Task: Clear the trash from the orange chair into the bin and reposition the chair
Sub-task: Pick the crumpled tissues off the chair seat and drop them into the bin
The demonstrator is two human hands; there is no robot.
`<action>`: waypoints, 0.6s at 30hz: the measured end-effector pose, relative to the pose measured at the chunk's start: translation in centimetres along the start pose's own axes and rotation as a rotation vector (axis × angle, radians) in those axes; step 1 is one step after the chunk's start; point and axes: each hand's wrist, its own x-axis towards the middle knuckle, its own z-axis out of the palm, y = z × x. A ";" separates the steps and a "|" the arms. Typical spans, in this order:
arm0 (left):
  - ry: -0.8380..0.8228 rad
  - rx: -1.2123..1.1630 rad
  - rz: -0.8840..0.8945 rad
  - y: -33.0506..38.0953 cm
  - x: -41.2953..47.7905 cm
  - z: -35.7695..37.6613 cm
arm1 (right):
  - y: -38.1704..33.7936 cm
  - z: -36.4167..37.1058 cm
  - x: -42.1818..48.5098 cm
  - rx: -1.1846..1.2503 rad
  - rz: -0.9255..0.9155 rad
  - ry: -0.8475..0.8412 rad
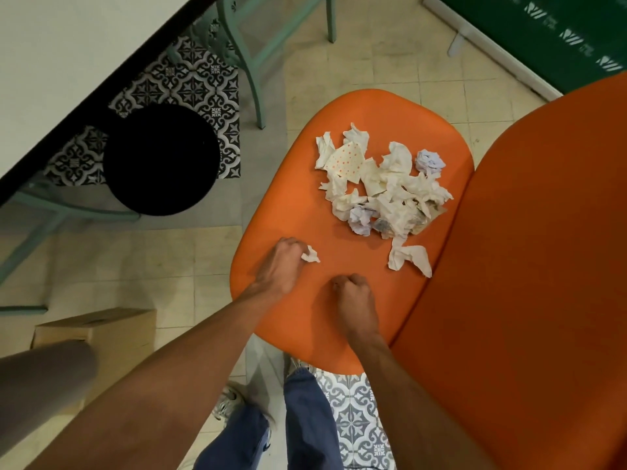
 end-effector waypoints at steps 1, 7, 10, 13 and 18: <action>0.005 0.001 -0.034 -0.3 -0.6 -0.4 | -0.8 -0.4 -0.2 0.018 0.024 -0.003; 0.229 -0.163 -0.182 -2.4 -6.2 -4.6 | -6.1 -1.0 -1.4 0.164 0.000 0.190; 0.333 -0.275 -0.230 -3.6 -9.5 -6.9 | -10.1 -1.4 -2.6 0.269 -0.092 0.280; 0.434 -0.341 -0.259 -4.7 -13.2 -9.5 | -14.7 -2.1 -4.5 0.348 -0.173 0.327; 0.650 -0.481 -0.297 -7.4 -21.0 -14.1 | -22.6 -2.2 -8.9 0.424 -0.314 0.315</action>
